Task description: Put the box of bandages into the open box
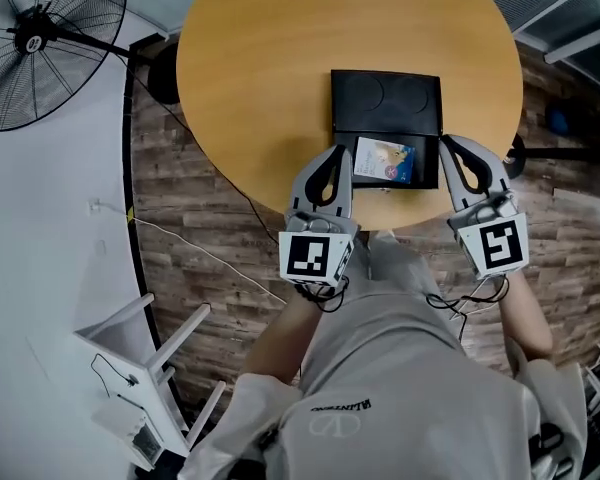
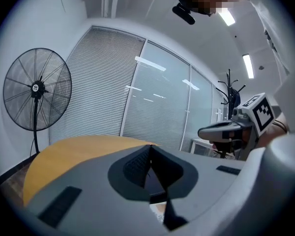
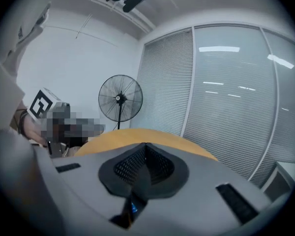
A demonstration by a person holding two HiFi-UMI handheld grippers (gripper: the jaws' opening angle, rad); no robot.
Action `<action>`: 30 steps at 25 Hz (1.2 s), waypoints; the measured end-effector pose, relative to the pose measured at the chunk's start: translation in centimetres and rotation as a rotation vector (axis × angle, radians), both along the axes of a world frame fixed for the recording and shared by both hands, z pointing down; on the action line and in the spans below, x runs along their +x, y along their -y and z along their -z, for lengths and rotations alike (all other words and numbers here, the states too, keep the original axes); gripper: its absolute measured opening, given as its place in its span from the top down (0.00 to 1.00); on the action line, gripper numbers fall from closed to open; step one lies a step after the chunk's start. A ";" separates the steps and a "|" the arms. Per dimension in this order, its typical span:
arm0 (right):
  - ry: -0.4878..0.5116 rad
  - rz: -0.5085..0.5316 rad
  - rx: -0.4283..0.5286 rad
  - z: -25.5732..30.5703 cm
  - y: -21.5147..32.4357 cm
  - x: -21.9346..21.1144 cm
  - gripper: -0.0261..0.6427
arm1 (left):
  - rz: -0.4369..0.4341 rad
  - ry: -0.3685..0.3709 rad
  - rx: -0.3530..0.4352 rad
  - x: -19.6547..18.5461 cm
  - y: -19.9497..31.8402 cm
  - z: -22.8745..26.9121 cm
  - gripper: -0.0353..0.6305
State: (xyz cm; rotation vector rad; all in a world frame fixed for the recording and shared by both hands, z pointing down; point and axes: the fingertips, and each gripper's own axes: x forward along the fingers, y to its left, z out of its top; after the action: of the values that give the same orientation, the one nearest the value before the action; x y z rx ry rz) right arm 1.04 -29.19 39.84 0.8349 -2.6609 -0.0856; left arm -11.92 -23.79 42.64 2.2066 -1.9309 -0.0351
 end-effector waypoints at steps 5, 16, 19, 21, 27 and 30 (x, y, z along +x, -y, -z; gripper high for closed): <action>0.128 -0.130 0.056 5.3 0.7 4.2 0.93 | 0.024 0.049 0.048 -1.7 -0.6 4.1 0.94; 0.296 -0.364 0.161 12.8 0.5 13.3 0.93 | 0.075 0.115 0.127 -5.2 -3.6 9.3 0.94; 0.309 -0.411 0.175 13.5 0.2 15.1 0.93 | 0.093 0.115 0.127 -5.7 -4.5 9.7 0.94; 0.320 -0.435 0.170 13.5 0.2 15.9 0.93 | 0.099 0.107 0.128 -5.8 -4.8 9.8 0.94; 0.321 -0.460 0.165 13.3 0.0 16.8 0.93 | 0.094 0.104 0.139 -5.2 -4.6 10.3 0.94; 0.315 -0.465 0.161 13.2 -0.1 16.9 0.94 | 0.088 0.106 0.146 -4.9 -4.6 10.5 0.94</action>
State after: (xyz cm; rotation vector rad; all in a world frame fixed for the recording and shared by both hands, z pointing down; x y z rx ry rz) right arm 17.99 -29.13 26.64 1.6155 -2.6821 -0.0544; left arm -16.82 -19.19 32.14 2.2549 -2.1451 -0.0770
